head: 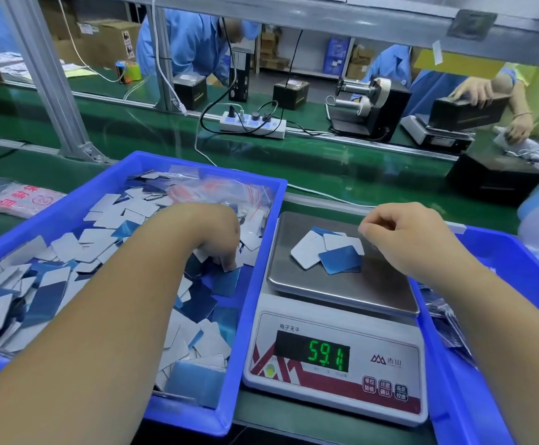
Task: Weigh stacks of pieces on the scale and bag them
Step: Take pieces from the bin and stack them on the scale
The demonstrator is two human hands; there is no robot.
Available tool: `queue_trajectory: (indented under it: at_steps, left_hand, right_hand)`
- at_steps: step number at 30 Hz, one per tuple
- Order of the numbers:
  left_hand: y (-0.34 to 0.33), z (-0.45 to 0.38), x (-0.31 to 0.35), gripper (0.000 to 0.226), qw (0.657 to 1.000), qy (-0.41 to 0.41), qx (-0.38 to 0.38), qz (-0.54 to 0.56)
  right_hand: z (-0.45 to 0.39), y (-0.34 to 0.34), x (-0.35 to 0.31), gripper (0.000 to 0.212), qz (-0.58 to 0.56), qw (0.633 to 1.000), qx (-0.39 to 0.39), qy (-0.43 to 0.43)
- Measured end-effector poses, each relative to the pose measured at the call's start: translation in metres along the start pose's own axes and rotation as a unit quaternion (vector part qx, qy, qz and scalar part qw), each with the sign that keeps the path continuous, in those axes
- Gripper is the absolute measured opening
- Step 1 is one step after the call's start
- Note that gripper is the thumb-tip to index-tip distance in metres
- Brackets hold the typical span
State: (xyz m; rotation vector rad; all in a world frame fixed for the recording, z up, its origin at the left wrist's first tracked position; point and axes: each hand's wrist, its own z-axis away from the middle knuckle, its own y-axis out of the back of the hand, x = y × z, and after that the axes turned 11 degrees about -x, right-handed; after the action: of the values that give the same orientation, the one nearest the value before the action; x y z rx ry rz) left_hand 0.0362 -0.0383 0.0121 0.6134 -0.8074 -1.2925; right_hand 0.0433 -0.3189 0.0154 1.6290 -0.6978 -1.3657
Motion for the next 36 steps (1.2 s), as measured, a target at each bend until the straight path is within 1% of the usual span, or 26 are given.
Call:
queue_trajectory:
  at_steps: [1, 2, 3, 4, 5, 6, 7, 8, 9, 10, 12, 14, 16, 19, 21, 22, 24, 26, 27, 29, 31, 33, 34, 35, 36]
  left_hand:
    - [0.001, 0.000, -0.001, 0.019, 0.999, -0.012, 0.007, 0.032]
    - [0.002, 0.000, -0.002, 0.017, 0.997, -0.024, 0.030, 0.072]
    - [0.004, -0.001, -0.003, 0.016, 0.990, -0.035, 0.072, 0.120]
    - [0.006, -0.002, -0.002, 0.017, 0.974, -0.050, 0.127, 0.181]
    - [0.007, -0.004, -0.001, 0.017, 0.947, -0.077, 0.179, 0.255]
    - [0.008, -0.005, 0.002, 0.017, 0.911, -0.117, 0.213, 0.332]
    - [0.009, -0.005, 0.006, 0.017, 0.875, -0.166, 0.223, 0.396]
    - [0.009, -0.003, 0.013, 0.017, 0.845, -0.216, 0.215, 0.439]
    - [0.007, -0.001, 0.020, 0.018, 0.823, -0.261, 0.200, 0.462]
    - [0.005, 0.001, 0.027, 0.019, 0.808, -0.296, 0.188, 0.473]
    - [-0.001, 0.003, 0.041, 0.021, 0.793, -0.345, 0.171, 0.473]
    - [-0.008, 0.001, 0.055, 0.024, 0.798, -0.367, 0.154, 0.452]
    - [-0.016, -0.003, 0.064, 0.022, 0.828, -0.368, 0.160, 0.392]
    - [-0.024, -0.008, 0.070, 0.014, 0.879, -0.354, 0.180, 0.263]
    - [-0.026, -0.010, 0.071, 0.013, 0.898, -0.349, 0.192, 0.189]
    - [-0.026, -0.010, 0.069, 0.014, 0.901, -0.348, 0.194, 0.174]
    - [-0.026, -0.011, 0.067, 0.014, 0.896, -0.350, 0.199, 0.188]
    - [-0.022, -0.013, 0.063, 0.006, 0.882, -0.345, 0.223, 0.229]
    - [-0.020, -0.014, 0.060, 0.006, 0.876, -0.336, 0.239, 0.249]
    - [-0.016, -0.017, 0.053, 0.012, 0.870, -0.306, 0.268, 0.278]
    - [-0.013, -0.022, 0.044, 0.016, 0.872, -0.257, 0.285, 0.304]
    - [-0.009, -0.026, 0.032, 0.015, 0.879, -0.188, 0.290, 0.329]
    - [-0.008, -0.026, 0.027, 0.010, 0.887, -0.149, 0.282, 0.334]
    - [-0.007, -0.026, 0.023, 0.005, 0.902, -0.108, 0.268, 0.321]
    - [-0.007, -0.025, 0.020, 0.004, 0.923, -0.069, 0.248, 0.286]
  right_hand:
    - [0.000, 0.000, 0.000, 0.024, -0.001, 1.000, 0.000, 0.000]
    - [0.000, 0.000, 0.000, 0.024, -0.003, 1.000, 0.000, 0.001]
    - [0.000, 0.001, 0.000, 0.024, -0.006, 1.000, 0.001, 0.002]
    - [0.000, 0.001, 0.001, 0.024, -0.009, 1.000, 0.003, 0.001]
    - [0.000, 0.001, 0.001, 0.023, -0.012, 1.000, 0.005, 0.001]
    - [0.000, 0.002, 0.002, 0.023, -0.014, 1.000, 0.008, 0.001]
    - [0.000, 0.002, 0.002, 0.023, -0.017, 1.000, 0.012, 0.000]
    - [-0.001, 0.003, 0.003, 0.023, -0.019, 1.000, 0.016, -0.001]
    - [-0.001, 0.004, 0.004, 0.023, -0.020, 1.000, 0.021, -0.001]
    - [-0.001, 0.004, 0.004, 0.023, -0.020, 0.999, 0.025, -0.002]
    - [-0.001, 0.005, 0.005, 0.022, -0.019, 0.999, 0.031, -0.002]
    - [-0.002, 0.005, 0.006, 0.022, -0.020, 0.999, 0.032, -0.002]
    - [-0.002, 0.005, 0.007, 0.022, -0.018, 0.999, 0.034, -0.002]
    - [-0.003, 0.005, 0.008, 0.022, -0.018, 0.999, 0.041, 0.002]
    - [-0.003, 0.005, 0.008, 0.022, -0.015, 0.999, 0.039, 0.004]
    - [-0.003, 0.005, 0.007, 0.022, -0.014, 0.999, 0.036, 0.003]
    - [-0.003, 0.005, 0.008, 0.022, -0.014, 0.999, 0.032, 0.002]
    - [-0.003, 0.005, 0.008, 0.021, -0.017, 0.999, 0.033, 0.002]
    - [-0.003, 0.005, 0.008, 0.021, -0.018, 0.999, 0.033, 0.001]
    - [-0.002, 0.005, 0.008, 0.021, -0.016, 0.999, 0.031, 0.000]
    - [-0.002, 0.004, 0.007, 0.021, -0.016, 0.999, 0.027, 0.000]
    - [-0.002, 0.004, 0.006, 0.021, -0.012, 1.000, 0.025, -0.002]
    - [-0.002, 0.004, 0.006, 0.021, -0.011, 1.000, 0.025, -0.003]
    - [-0.002, 0.004, 0.006, 0.021, -0.011, 1.000, 0.024, -0.004]
    - [-0.002, 0.004, 0.005, 0.021, -0.011, 1.000, 0.023, -0.005]
